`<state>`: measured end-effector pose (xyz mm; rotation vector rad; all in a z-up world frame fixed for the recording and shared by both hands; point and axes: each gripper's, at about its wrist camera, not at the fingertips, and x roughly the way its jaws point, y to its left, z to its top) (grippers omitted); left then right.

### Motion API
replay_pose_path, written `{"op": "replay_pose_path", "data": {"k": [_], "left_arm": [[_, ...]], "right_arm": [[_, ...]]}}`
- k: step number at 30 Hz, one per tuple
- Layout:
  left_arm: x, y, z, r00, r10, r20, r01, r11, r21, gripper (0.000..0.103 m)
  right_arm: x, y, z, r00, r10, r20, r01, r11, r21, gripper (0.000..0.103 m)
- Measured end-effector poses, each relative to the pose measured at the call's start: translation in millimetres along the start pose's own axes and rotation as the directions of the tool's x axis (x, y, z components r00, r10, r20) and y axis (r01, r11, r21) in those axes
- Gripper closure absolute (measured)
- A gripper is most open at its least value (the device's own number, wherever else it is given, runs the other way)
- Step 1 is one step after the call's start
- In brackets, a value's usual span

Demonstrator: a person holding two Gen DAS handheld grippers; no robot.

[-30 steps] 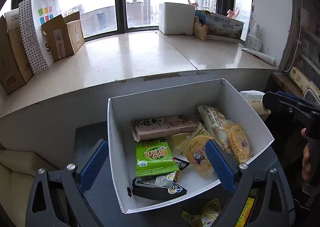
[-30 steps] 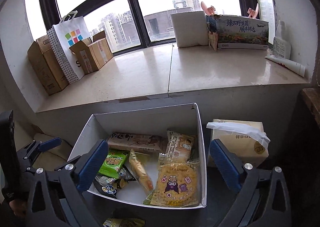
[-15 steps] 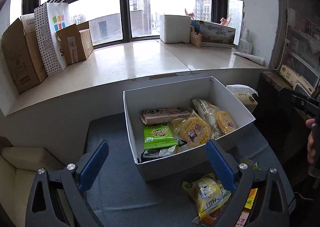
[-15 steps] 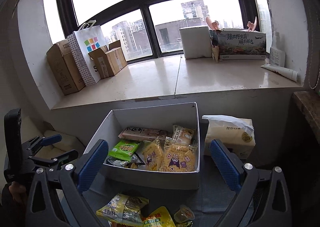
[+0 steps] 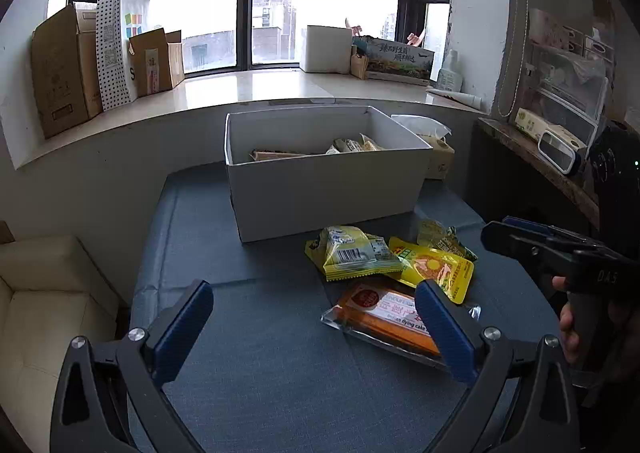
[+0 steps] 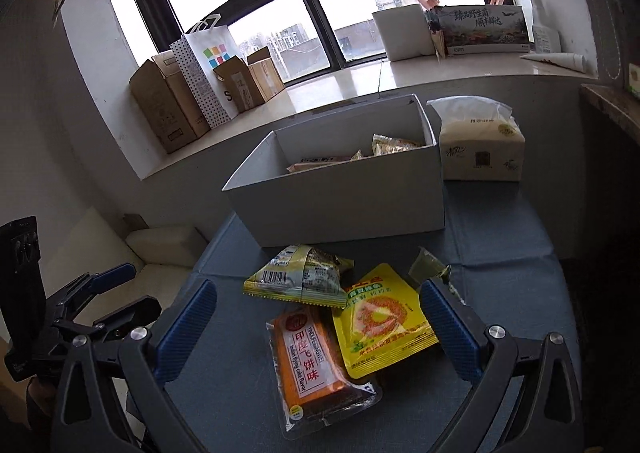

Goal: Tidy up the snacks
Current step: 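Withdraw both grippers from the box toward the remaining snacks, then grasp the yellow-green chip bag with the right gripper and lift it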

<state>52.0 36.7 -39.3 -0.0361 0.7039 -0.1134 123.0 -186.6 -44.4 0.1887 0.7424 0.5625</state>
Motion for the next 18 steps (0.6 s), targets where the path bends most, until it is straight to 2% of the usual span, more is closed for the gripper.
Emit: {"op": "replay_pose_path", "data": {"k": [5, 8, 12, 15, 18], "left_arm": [[2, 4, -15, 1.0, -0.006, -0.03, 0.005, 1.0, -0.014, 0.0], [2, 14, -18, 0.999, -0.021, -0.032, 0.02, 0.998, -0.055, 0.0], [1, 24, -22, 0.999, -0.026, -0.032, 0.023, 0.996, -0.085, 0.0], [0, 31, -24, 0.999, -0.031, -0.03, 0.028, 0.994, -0.107, 0.0], [1, 36, -26, 0.999, -0.039, -0.033, 0.035, 0.992, -0.124, 0.0]], "right_arm": [[35, 22, -7, 0.996, -0.005, -0.086, -0.002, 0.997, -0.079, 0.0], [63, 24, 4, 0.99, 0.005, -0.142, -0.015, 0.998, -0.069, 0.0], [104, 21, 24, 0.976, -0.016, -0.218, 0.008, 0.999, -0.034, 0.0], [135, 21, 38, 0.957, -0.061, -0.282, 0.052, 0.998, -0.039, 0.0], [163, 22, 45, 0.929, -0.125, -0.347, 0.11, 0.992, -0.064, 0.0]]}}
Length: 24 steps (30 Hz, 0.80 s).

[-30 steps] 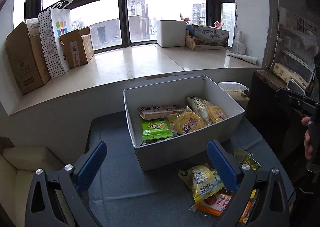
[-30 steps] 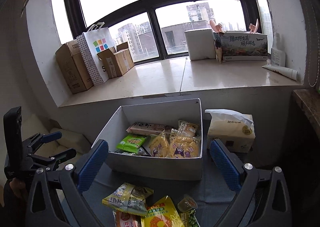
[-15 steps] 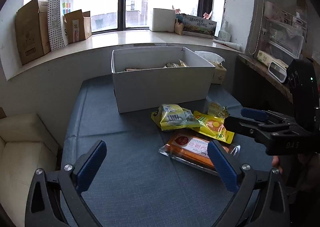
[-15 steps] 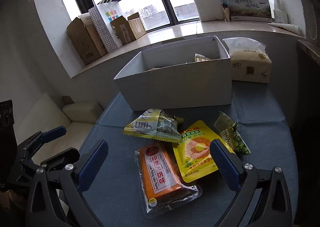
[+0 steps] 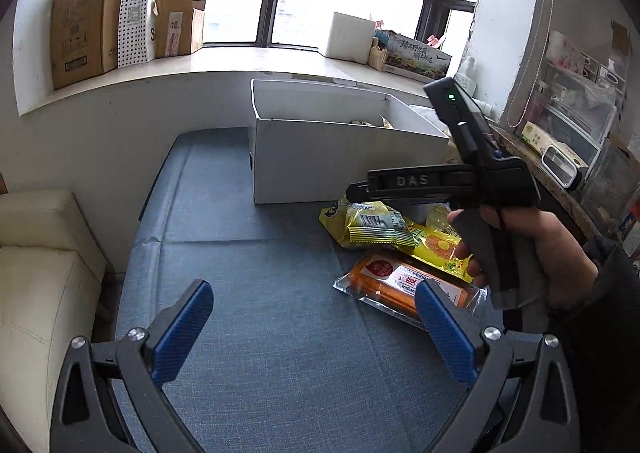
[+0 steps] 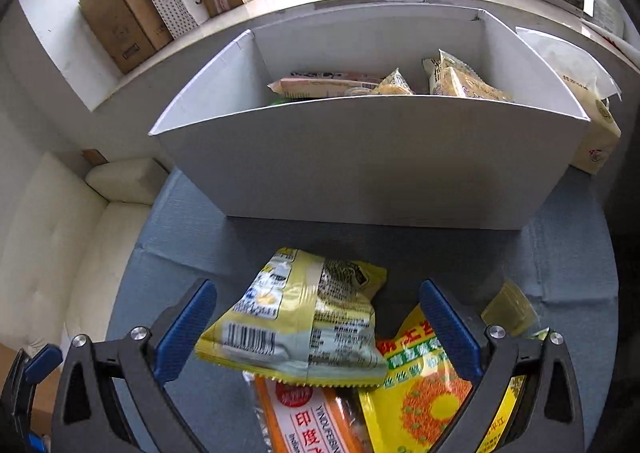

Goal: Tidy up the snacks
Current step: 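Grasp the yellow-green chip bag with the right gripper and lift it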

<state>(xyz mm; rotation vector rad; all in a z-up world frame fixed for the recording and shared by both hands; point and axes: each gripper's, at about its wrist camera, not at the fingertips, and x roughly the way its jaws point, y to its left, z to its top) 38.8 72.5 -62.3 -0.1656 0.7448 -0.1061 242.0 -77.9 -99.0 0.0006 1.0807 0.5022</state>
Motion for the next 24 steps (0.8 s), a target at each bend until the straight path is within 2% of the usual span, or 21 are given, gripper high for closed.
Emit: {"op": "replay_pose_path", "data": {"k": [3, 5, 8, 11, 13, 17, 21, 24], "left_arm": [[1, 2, -1, 1.0, 0.003, -0.001, -0.003, 1.0, -0.004, 0.0], [1, 3, -2, 1.0, 0.004, -0.005, -0.004, 1.0, -0.006, 0.0], [4, 5, -4, 1.0, 0.006, -0.018, -0.006, 1.0, -0.008, 0.0], [6, 8, -7, 1.0, -0.004, -0.027, 0.004, 1.0, -0.024, 0.0], [8, 8, -8, 0.999, -0.006, -0.035, 0.005, 1.0, -0.029, 0.0], [10, 3, -9, 0.999, 0.0, -0.045, -0.001, 1.0, -0.014, 0.0], [14, -6, -9, 0.998, 0.007, -0.059, -0.006, 1.0, 0.02, 0.0], [19, -18, -7, 0.998, 0.0, -0.061, 0.004, 0.998, 0.064, 0.0]], "right_arm": [[22, 6, 6, 0.996, -0.005, -0.091, 0.003, 1.0, -0.018, 0.0], [32, 9, 3, 0.993, -0.013, -0.12, 0.009, 0.999, -0.04, 0.0], [42, 8, -7, 0.989, 0.0, -0.149, -0.007, 0.999, -0.046, 0.027], [35, 12, -15, 0.995, -0.006, -0.103, -0.005, 0.995, -0.103, 0.036], [28, 11, -17, 0.996, 0.033, -0.084, -0.041, 0.994, -0.102, 0.038], [-4, 4, -18, 0.996, 0.085, 0.017, -0.083, 0.992, -0.092, 0.04], [-48, -12, -19, 0.982, 0.135, 0.132, -0.128, 0.99, -0.061, 0.04], [-82, -30, -30, 0.967, 0.135, 0.218, -0.128, 0.991, -0.042, 0.04]]}}
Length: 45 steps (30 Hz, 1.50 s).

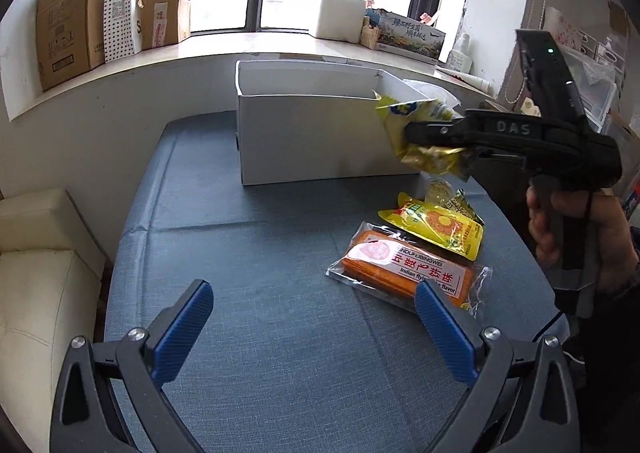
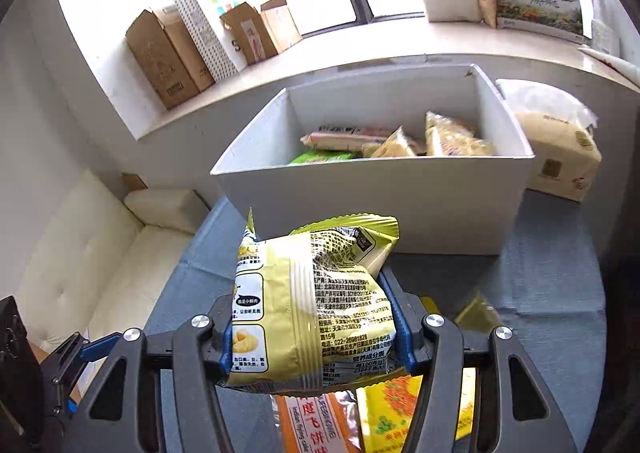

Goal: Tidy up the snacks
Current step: 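Grasp the yellow-green chip bag with the right gripper and lift it, then grasp the yellow pea-cracker pouch with the left gripper while the right holds the chip bag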

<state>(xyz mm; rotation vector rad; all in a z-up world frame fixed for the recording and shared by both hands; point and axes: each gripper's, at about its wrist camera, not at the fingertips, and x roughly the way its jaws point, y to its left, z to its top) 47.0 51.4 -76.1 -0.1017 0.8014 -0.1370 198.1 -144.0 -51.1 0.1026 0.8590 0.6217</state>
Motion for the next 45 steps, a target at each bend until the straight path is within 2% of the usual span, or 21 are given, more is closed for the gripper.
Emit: {"op": "replay_pose_path", "data": {"k": [3, 6, 11, 17, 21, 25, 29, 32, 33, 34, 36, 38, 39, 41, 45], "left_arm": [[11, -15, 6, 1.0, -0.02, -0.014, 0.021, 0.999, 0.047, 0.0], [26, -32, 14, 0.996, -0.069, -0.05, 0.073, 0.994, 0.079, 0.0], [49, -73, 27, 0.989, -0.108, -0.102, 0.123, 0.98, 0.157, 0.0], [77, -137, 38, 0.98, -0.113, -0.164, 0.161, 0.935, 0.316, 0.0], [110, -176, 39, 0.98, -0.027, -0.195, 0.111, 0.894, 0.434, 0.0], [149, -192, 34, 0.965, 0.101, -0.242, 0.041, 0.852, 0.521, 0.0], [171, -183, 38, 0.949, 0.179, -0.259, -0.016, 0.849, 0.529, 0.0], [178, -175, 44, 0.945, 0.188, -0.267, -0.024, 0.856, 0.517, 0.002], [178, -172, 46, 0.947, 0.164, -0.276, -0.003, 0.865, 0.502, 0.005], [178, -168, 49, 0.947, 0.13, -0.292, 0.027, 0.877, 0.48, 0.019], [174, -158, 57, 0.951, 0.126, -0.281, 0.017, 0.889, 0.457, 0.037], [168, -144, 69, 0.949, 0.069, -0.308, 0.06, 0.92, 0.388, 0.068], [163, -136, 75, 0.949, 0.038, -0.312, 0.078, 0.934, 0.349, 0.075], [156, -122, 83, 0.95, 0.0, -0.314, 0.102, 0.947, 0.306, 0.084], [138, -100, 87, 0.959, -0.058, -0.277, 0.125, 0.965, 0.231, 0.085]], "right_arm": [[-28, -17, -9, 0.999, -0.027, 0.043, 0.025, 0.999, 0.037, 0.04], [-59, -34, -22, 0.995, -0.05, 0.084, 0.045, 0.997, 0.062, 0.04], [-102, -54, -44, 0.982, -0.119, 0.147, 0.105, 0.99, 0.099, 0.04], [-134, -75, -69, 0.97, -0.135, 0.201, 0.101, 0.98, 0.17, 0.04], [-144, -86, -81, 0.964, -0.152, 0.219, 0.107, 0.973, 0.206, 0.04], [-146, -95, -89, 0.965, -0.156, 0.21, 0.106, 0.967, 0.231, 0.04], [-145, -98, -97, 0.967, -0.158, 0.2, 0.11, 0.967, 0.229, 0.04], [-143, -99, -99, 0.967, -0.147, 0.207, 0.097, 0.968, 0.232, 0.04], [-142, -99, -99, 0.968, -0.142, 0.208, 0.092, 0.969, 0.231, 0.04], [-142, -99, -99, 0.968, -0.14, 0.209, 0.09, 0.969, 0.231, 0.04], [-141, -98, -101, 0.968, -0.137, 0.21, 0.088, 0.969, 0.23, 0.04], [-141, -98, -102, 0.968, -0.138, 0.209, 0.087, 0.969, 0.233, 0.04], [-141, -98, -102, 0.968, -0.138, 0.209, 0.088, 0.968, 0.233, 0.04], [-141, -98, -102, 0.968, -0.141, 0.208, 0.09, 0.967, 0.238, 0.04], [-137, -94, -100, 0.969, -0.135, 0.206, 0.087, 0.97, 0.225, 0.04]]}}
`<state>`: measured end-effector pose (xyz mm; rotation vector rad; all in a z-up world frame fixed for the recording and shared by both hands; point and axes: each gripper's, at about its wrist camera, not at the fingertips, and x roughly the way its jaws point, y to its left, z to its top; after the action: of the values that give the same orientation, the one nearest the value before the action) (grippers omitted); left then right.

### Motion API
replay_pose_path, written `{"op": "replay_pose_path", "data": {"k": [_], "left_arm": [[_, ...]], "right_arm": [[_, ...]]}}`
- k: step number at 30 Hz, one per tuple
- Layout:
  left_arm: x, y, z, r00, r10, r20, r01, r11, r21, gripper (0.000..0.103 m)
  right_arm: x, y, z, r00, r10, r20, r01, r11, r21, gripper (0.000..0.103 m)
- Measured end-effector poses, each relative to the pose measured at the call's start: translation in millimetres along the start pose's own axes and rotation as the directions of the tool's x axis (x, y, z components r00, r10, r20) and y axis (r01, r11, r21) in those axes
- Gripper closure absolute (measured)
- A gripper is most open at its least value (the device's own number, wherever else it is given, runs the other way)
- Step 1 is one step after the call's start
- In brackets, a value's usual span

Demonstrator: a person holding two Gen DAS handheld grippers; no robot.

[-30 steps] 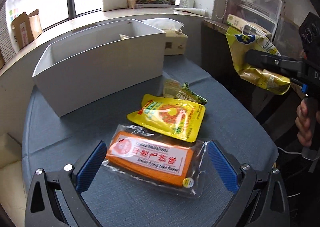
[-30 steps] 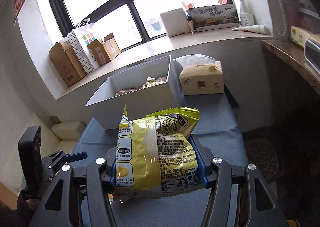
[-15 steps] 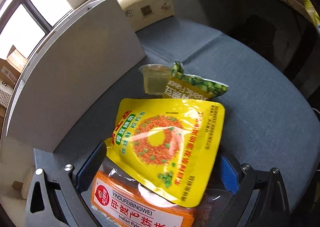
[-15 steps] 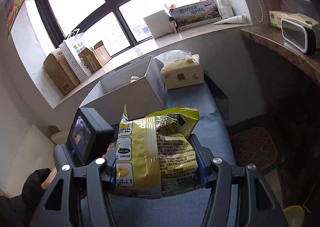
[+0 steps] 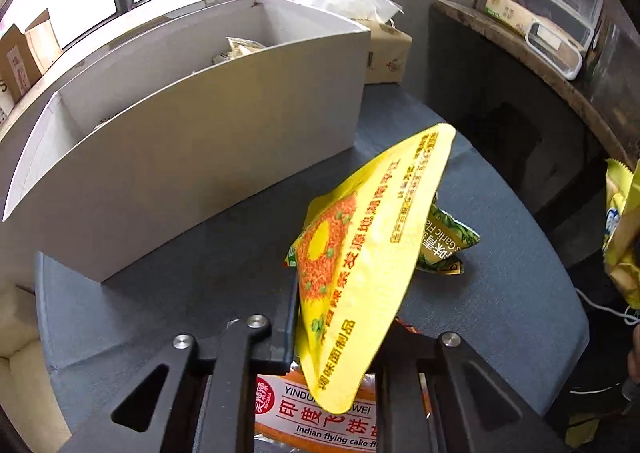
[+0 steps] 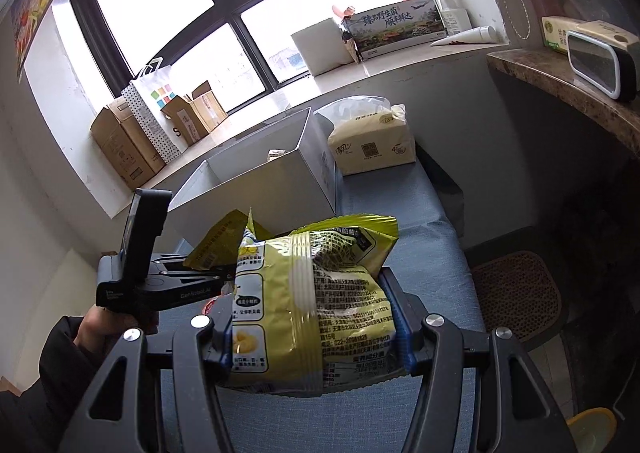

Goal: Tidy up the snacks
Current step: 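Grasp the yellow pea-cracker pouch with the left gripper while the right holds the chip bag, then drop the yellow pouch into the box while the right gripper releases the chip bag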

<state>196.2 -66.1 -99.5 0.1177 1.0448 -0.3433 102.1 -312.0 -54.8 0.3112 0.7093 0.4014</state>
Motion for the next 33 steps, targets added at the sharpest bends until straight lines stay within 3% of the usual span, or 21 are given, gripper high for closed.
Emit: {"op": "replay_pose_path", "data": {"k": [2, 8, 22, 27, 31, 33], "left_arm": [[-15, 7, -7, 0.998, -0.045, 0.039, 0.047, 0.998, -0.033, 0.086], [-70, 22, -28, 0.983, -0.07, 0.17, 0.084, 0.993, -0.081, 0.086], [-152, 72, -38, 0.928, 0.067, 0.367, -0.001, 0.984, -0.178, 0.086], [-163, 92, -26, 0.911, 0.105, 0.399, -0.021, 0.978, -0.209, 0.086], [-161, 113, -6, 0.905, 0.13, 0.406, -0.037, 0.973, -0.229, 0.085], [-157, 124, 6, 0.904, 0.137, 0.405, -0.038, 0.969, -0.244, 0.085]], "right_arm": [[3, 5, -1, 1.0, 0.006, -0.007, -0.006, 1.0, -0.009, 0.04], [13, 24, -1, 0.999, 0.023, -0.029, -0.024, 0.999, -0.043, 0.04], [52, 105, 28, 0.993, 0.115, -0.04, -0.121, 0.977, -0.176, 0.04], [68, 131, 58, 0.99, 0.14, -0.016, -0.14, 0.965, -0.223, 0.04], [82, 142, 93, 0.98, 0.201, 0.004, -0.195, 0.957, -0.215, 0.04], [93, 148, 111, 0.982, 0.189, 0.023, -0.179, 0.957, -0.228, 0.04]]}}
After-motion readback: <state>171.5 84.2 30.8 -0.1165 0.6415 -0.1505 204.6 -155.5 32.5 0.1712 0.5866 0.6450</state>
